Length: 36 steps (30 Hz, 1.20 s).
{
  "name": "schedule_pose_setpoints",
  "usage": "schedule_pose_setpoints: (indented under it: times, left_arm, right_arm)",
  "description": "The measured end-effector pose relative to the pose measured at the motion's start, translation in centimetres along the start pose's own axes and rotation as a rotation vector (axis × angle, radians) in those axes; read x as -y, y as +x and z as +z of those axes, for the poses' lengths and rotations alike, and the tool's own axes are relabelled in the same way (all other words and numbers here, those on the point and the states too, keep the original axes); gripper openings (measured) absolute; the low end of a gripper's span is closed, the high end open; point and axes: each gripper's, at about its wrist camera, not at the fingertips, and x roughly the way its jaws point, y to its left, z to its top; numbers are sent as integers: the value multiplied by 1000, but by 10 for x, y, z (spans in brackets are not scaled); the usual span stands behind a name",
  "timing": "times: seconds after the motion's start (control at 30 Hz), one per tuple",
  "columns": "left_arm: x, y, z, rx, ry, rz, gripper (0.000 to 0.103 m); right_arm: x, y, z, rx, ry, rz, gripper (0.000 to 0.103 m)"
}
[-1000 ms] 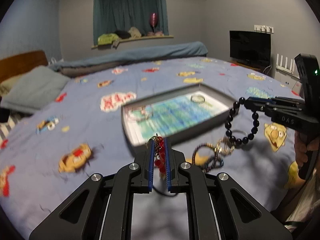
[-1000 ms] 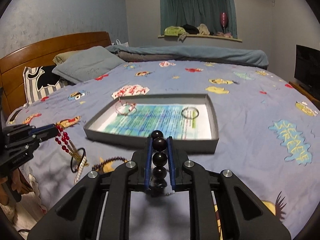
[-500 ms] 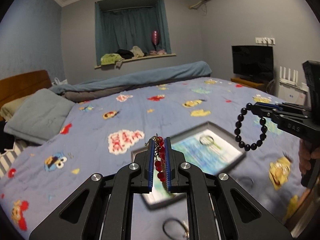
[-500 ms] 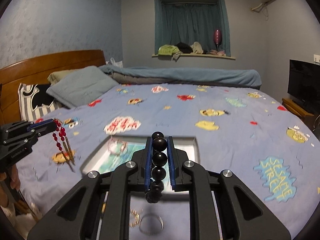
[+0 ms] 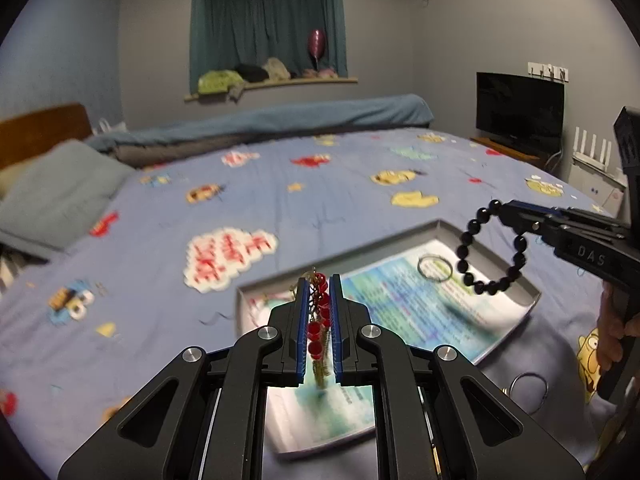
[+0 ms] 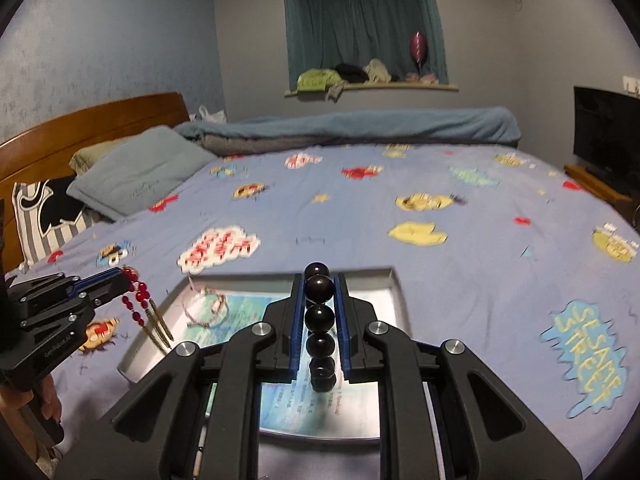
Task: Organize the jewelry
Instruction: 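Carry both pieces into the grey box and open both tools to release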
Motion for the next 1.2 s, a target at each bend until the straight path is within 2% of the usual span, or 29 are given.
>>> schedule_pose_setpoints:
  times: [0.13, 0.43, 0.63, 1.2]
  left_arm:
    - [-8, 19, -13, -52, -21, -15, 11]
    - [-31, 35, -30, -114, -47, 57, 11]
    - [-38, 41, -36, -151, -55, 73, 11]
    - [-11, 62, -46, -201, -17, 10, 11]
  right_arm:
    - [3, 21, -13, -72, 14, 12, 14]
    - [19, 34, -26, -119, 20, -86, 14]
    - [28, 42, -34, -172, 36, -121, 14]
    - [19, 59, -46, -234, 13, -95, 14]
